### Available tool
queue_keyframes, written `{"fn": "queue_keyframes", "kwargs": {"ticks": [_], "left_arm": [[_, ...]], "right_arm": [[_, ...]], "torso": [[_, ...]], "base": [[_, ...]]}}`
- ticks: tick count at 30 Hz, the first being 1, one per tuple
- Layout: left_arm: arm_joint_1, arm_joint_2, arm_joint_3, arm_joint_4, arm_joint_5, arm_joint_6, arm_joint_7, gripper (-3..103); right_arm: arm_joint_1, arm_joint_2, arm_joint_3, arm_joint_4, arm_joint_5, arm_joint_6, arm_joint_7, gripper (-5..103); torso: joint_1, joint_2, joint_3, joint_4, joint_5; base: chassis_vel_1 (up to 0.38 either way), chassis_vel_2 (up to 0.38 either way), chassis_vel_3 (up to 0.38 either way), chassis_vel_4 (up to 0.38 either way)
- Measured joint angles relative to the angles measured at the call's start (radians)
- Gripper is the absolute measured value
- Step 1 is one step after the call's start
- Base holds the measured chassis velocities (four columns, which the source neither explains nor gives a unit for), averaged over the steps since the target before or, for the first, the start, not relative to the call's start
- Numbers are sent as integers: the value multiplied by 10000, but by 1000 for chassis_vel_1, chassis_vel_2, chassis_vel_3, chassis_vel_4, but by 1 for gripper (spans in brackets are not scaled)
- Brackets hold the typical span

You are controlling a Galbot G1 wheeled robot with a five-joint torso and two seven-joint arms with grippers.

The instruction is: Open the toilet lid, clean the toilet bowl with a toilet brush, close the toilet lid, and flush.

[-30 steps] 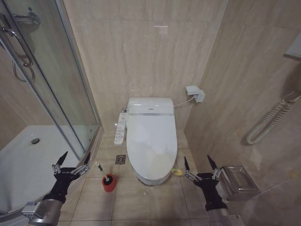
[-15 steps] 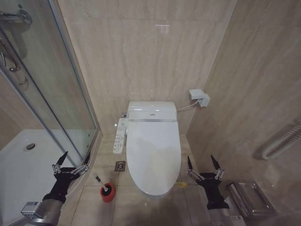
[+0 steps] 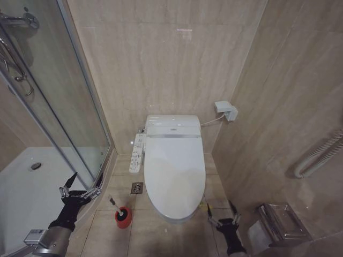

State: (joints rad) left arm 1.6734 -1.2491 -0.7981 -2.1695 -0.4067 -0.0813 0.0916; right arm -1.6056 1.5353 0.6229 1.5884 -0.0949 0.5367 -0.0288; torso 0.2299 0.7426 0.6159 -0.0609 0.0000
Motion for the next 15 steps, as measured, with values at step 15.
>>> {"fn": "queue_keyframes", "kwargs": {"ticks": [15], "left_arm": [[0,0,0,0,0,0,0,100]], "right_arm": [[806,-170,160,-2441,36,935,66,100]], "torso": [[0,0,0,2,0]], "base": [[0,0,0,0]]}}
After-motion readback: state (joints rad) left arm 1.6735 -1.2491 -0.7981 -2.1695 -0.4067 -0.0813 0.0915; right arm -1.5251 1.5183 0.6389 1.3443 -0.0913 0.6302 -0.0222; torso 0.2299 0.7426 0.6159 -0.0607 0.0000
